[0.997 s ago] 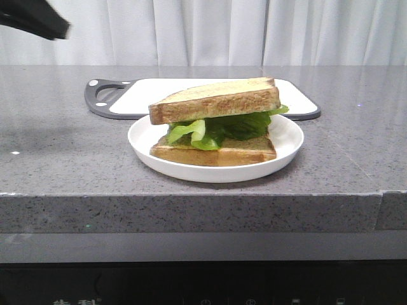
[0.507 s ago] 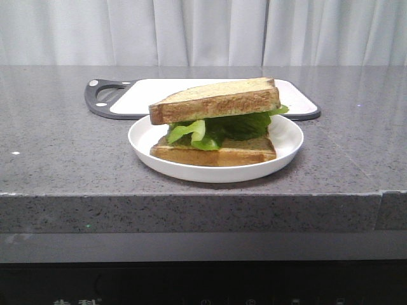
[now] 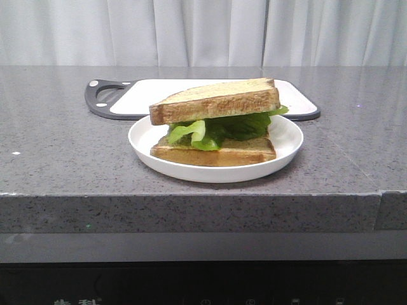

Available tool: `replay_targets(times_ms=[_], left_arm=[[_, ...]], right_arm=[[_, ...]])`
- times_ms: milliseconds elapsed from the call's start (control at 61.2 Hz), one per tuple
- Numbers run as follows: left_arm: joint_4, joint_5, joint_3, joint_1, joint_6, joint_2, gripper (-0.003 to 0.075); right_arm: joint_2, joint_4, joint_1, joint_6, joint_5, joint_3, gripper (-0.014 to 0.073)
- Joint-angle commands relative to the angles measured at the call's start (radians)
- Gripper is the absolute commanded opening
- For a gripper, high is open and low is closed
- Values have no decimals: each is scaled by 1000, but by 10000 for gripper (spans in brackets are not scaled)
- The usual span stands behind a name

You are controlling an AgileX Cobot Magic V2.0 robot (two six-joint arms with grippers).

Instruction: Left arm grabs bread, right arm adds lettuce

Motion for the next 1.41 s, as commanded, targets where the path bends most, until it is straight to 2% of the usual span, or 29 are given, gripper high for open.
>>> replay_targets(times_ms=[0,572,670,736,785,866,997,1128,1389], left_arm=[[-9,-86,-23,-8,-10,-6,-20],[-7,-86,-23,-8,-10,-6,-19],[13,-91,-21,-8,-10,-6,-19],[80,-115,-4,-8,-13,-6,-19],[174,-133,17,-8,-56,-15,-19],[358,-169,53,4,-278,-45,-19],[383,-178,132,60,-407,-132,-19],[389,-166,218,120,-460,-240,-19],[425,-71,309,129,-460,-354,-19]], right_arm=[[2,-2,-6,-3,-84,-26,-106],[2,-2,-6,-3,-83,-26,-106],[2,-2,-6,-3,-83,-26,-106],[2,-2,-6,-3,-83,-26,-106],[2,-2,-6,-3,-83,-26,-106],[2,-2,-6,-3,-83,-26,-106],[2,-2,-6,-3,-79,-26,-106],[2,-2,-6,-3,-76,-26,-106],[2,-2,-6,-3,-75,-26,-106]])
